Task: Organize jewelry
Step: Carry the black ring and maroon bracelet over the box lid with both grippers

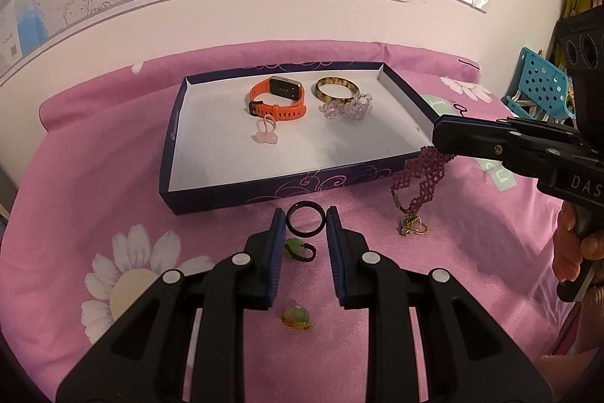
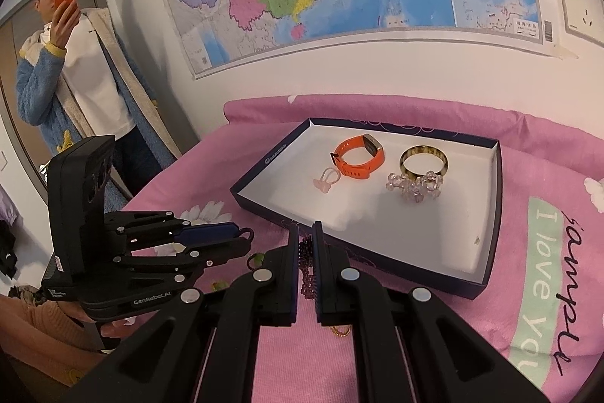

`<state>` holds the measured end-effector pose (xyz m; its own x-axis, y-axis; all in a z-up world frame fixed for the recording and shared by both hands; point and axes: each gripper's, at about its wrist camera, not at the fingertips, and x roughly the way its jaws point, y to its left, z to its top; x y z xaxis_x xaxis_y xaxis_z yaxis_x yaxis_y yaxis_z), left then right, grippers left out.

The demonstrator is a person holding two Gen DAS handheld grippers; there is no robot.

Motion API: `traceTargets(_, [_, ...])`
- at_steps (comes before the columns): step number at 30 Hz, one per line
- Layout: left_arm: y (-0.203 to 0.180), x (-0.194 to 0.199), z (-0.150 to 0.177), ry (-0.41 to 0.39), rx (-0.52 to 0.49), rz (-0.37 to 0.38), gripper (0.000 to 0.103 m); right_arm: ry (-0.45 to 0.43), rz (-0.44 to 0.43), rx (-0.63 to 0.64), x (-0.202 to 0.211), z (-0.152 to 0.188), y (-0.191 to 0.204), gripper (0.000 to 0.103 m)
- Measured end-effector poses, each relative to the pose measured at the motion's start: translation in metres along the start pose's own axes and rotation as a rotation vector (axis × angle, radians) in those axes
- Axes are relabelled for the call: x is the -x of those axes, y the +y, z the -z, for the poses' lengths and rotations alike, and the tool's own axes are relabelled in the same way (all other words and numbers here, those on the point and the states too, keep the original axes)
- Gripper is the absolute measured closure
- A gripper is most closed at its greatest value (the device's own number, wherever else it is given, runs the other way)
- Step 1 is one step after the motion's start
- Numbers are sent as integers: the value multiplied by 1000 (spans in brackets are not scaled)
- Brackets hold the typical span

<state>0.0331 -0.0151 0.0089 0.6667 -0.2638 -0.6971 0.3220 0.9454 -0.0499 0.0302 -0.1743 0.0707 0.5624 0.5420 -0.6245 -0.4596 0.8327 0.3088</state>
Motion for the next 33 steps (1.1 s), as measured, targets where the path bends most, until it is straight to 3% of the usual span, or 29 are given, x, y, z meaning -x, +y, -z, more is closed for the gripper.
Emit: traceTargets(33, [9,-2,-24,-38,-2,-18,81,-39,0,19,-3,-28,-3,98])
